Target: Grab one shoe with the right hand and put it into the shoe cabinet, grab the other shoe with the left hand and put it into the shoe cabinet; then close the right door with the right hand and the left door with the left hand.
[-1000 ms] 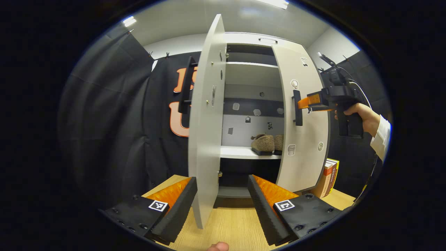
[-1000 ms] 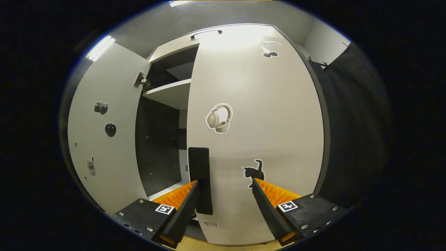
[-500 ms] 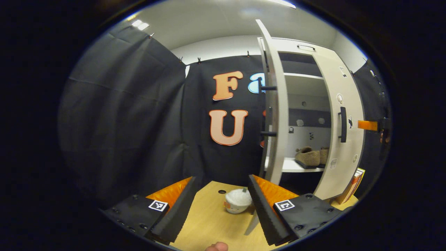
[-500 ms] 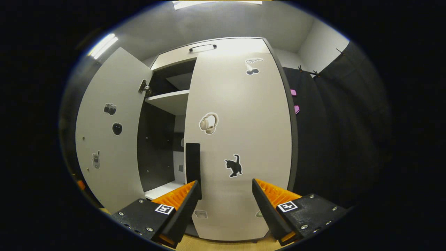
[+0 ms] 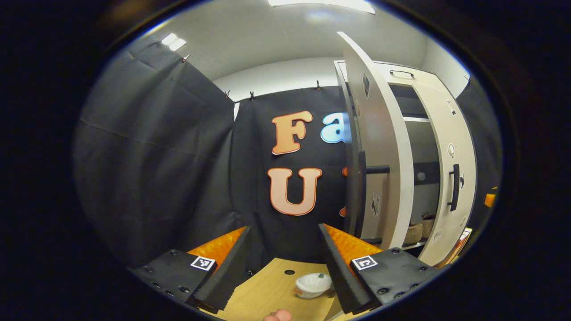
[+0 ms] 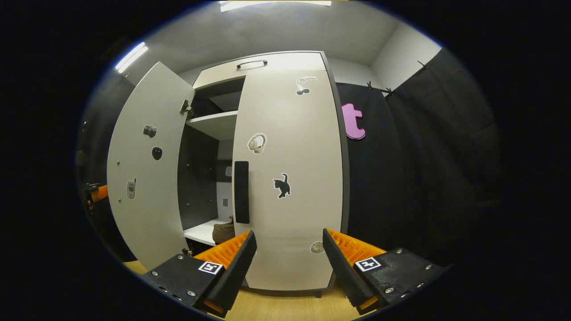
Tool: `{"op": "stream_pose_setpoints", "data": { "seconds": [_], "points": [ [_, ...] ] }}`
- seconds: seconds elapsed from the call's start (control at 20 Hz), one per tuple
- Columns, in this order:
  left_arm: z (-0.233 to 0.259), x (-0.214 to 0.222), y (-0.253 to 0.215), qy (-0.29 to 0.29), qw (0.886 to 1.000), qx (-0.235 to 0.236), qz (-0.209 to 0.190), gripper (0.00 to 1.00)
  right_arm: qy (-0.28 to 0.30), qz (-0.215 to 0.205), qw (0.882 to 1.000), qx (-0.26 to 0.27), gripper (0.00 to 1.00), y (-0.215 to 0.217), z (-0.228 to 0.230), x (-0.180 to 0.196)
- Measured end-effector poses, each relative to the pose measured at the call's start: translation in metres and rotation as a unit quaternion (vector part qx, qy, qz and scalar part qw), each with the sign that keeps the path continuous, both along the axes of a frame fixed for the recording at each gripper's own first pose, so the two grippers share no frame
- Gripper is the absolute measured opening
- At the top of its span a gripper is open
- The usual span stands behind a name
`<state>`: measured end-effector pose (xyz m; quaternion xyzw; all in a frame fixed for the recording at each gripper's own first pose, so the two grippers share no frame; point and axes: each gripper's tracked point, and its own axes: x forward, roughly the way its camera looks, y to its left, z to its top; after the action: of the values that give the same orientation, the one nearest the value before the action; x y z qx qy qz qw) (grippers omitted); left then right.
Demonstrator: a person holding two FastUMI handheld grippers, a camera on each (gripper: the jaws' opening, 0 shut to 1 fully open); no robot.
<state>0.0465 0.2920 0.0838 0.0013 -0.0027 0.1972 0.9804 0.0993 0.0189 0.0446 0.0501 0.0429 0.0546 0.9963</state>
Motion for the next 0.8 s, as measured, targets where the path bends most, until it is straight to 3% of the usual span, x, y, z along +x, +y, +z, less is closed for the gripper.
{"op": "stream_pose_setpoints", "data": {
  "seconds": [0.3,0.35,0.4,0.5,0.55,0.65,0.75,0.8],
  "points": [
    [0.002,0.010,-0.006,-0.002,1.000,0.010,-0.014,0.91,0.014,-0.020,1.000,0.002,0.92,-0.019,-0.017,-0.016],
    [0.001,0.012,-0.010,0.001,1.000,0.006,-0.021,0.99,0.014,-0.022,1.000,0.004,0.92,-0.022,-0.017,-0.017],
    [0.000,0.013,-0.015,0.003,1.000,0.003,-0.029,0.99,0.012,-0.025,1.000,0.006,0.92,-0.024,-0.015,-0.018],
    [0.002,0.013,-0.032,0.006,0.999,0.006,-0.048,0.89,0.008,-0.028,1.000,0.009,0.92,-0.028,-0.012,-0.019],
    [0.003,0.015,-0.041,0.005,0.998,0.005,-0.057,0.89,0.006,-0.028,1.000,0.010,0.92,-0.029,-0.011,-0.019],
    [0.003,0.018,-0.065,0.002,0.997,0.001,-0.079,0.99,0.004,-0.029,1.000,0.005,0.92,-0.031,-0.010,-0.021],
    [0.002,0.023,-0.089,0.001,0.995,-0.007,-0.099,0.90,0.003,-0.026,1.000,0.005,0.92,-0.034,-0.008,-0.025],
    [0.002,0.028,-0.101,0.002,0.994,-0.012,-0.109,0.92,0.004,-0.026,1.000,0.004,0.92,-0.037,-0.008,-0.026]
  ]
}}
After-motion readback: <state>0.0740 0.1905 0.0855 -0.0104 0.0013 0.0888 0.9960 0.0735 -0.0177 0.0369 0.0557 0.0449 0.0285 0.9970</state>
